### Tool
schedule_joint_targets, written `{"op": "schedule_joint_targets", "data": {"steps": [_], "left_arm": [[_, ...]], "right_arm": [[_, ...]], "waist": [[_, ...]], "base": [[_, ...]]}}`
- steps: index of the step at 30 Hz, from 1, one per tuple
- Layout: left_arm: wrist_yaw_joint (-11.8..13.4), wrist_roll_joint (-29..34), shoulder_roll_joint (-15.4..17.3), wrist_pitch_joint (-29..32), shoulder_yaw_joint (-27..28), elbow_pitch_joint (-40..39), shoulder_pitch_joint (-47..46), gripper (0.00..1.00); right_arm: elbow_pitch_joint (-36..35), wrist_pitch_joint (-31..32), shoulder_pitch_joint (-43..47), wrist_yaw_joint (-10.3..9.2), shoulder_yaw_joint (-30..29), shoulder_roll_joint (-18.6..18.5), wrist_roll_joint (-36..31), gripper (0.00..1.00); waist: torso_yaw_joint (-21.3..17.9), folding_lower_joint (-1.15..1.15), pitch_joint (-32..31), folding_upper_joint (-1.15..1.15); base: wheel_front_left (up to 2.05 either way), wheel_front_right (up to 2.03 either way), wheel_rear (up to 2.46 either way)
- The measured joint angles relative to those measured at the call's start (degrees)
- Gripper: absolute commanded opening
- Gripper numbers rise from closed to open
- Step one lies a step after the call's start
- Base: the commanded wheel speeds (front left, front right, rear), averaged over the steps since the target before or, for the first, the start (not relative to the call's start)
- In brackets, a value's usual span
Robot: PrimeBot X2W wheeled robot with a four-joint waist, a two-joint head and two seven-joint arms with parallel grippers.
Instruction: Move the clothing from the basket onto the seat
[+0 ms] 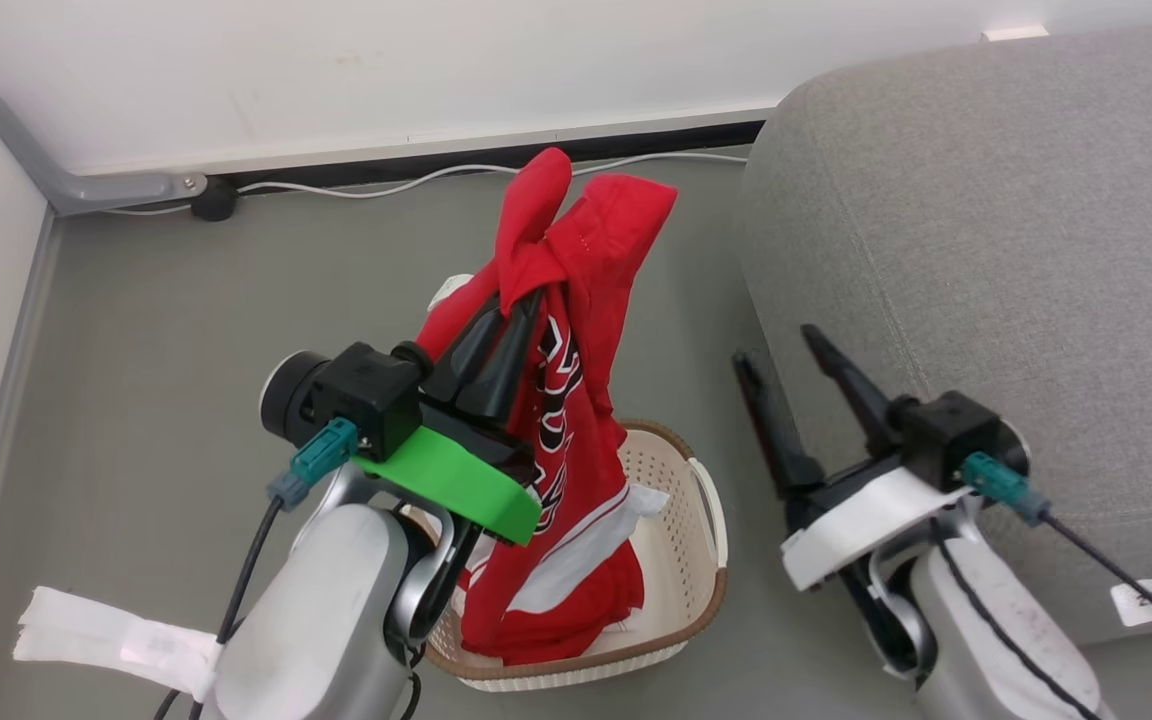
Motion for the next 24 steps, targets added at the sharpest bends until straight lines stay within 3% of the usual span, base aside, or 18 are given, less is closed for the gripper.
{"op": "schedule_joint_targets", "data": {"steps": [10, 24], "left_arm": [[0.4, 0.1, 0.2, 1.1, -0.9, -1.1, 0.7, 0.00], [0.5, -0.1, 0.3, 2.4, -4.4, -2.5, 1.3, 0.00]], "right_arm": [[-2.3, 0.0, -0.1, 1.26, 11.8, 0.6, 1.4, 1.00], [-0.3, 0.4, -3.6, 1.67, 22.3, 0.5, 7.2, 1.00]], "waist": [[0.3, 0.00, -0.2, 0.00], [1.9, 0.00, -0.8, 0.00]], "base": [[0.00, 0.00, 0.00], [0.00, 0.00, 0.00]]}}
